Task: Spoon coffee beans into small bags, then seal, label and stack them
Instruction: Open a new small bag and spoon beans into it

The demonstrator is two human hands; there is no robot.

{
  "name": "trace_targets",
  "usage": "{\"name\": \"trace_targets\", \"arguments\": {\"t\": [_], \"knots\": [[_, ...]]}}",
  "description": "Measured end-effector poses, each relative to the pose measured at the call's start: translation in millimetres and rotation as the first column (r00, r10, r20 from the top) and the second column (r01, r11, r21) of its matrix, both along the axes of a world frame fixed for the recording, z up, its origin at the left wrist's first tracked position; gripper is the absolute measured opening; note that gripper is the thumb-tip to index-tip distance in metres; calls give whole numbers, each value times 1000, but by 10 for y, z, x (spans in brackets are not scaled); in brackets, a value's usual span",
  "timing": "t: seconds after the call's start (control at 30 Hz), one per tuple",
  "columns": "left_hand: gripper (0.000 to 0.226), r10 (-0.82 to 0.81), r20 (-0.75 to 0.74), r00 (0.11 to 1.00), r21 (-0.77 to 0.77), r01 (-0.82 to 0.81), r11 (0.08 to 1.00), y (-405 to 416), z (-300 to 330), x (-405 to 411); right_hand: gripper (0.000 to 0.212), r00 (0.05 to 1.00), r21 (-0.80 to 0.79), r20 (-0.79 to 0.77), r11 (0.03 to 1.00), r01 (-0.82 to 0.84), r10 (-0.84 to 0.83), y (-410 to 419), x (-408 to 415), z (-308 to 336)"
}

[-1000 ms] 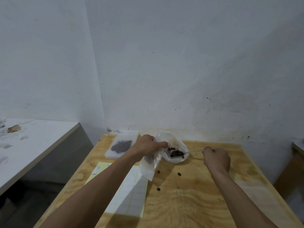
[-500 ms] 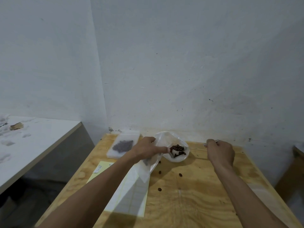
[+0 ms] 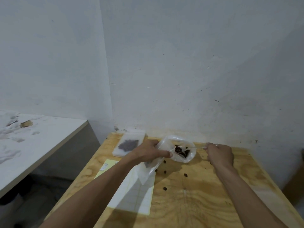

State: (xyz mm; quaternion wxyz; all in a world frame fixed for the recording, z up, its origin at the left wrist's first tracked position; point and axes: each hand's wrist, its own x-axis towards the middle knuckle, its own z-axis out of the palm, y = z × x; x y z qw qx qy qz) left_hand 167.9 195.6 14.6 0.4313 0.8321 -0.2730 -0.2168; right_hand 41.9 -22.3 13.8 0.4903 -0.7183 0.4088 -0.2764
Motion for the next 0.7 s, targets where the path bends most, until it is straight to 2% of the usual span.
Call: {"name": "trace_targets", "arguments": {"t": [0.13,0.27,0.4,0.53,0.7], "knots": [[49,10,5,1000,-8,-10,1000,28,7,40,31,998,-11,57,1000,-5,5,8,-29,177],[65,15,-22,1000,-62,-17,998,56,35,89,30,991,-58,119,997,-48,55,87,-36,373],[48,33,-58,998,-133,-40,990,112,112,108,31,974,-166,173,979,-119,148,232,-11,430],[60,51,-73,996,-179,-63,982,160,115,140,33,958,-238,215,961,-138,191,332,17,442],[53,71,-67,995,-167,-81,983,208,91,147,33,951,-238,239,961,-139,196,342,5,428]]}}
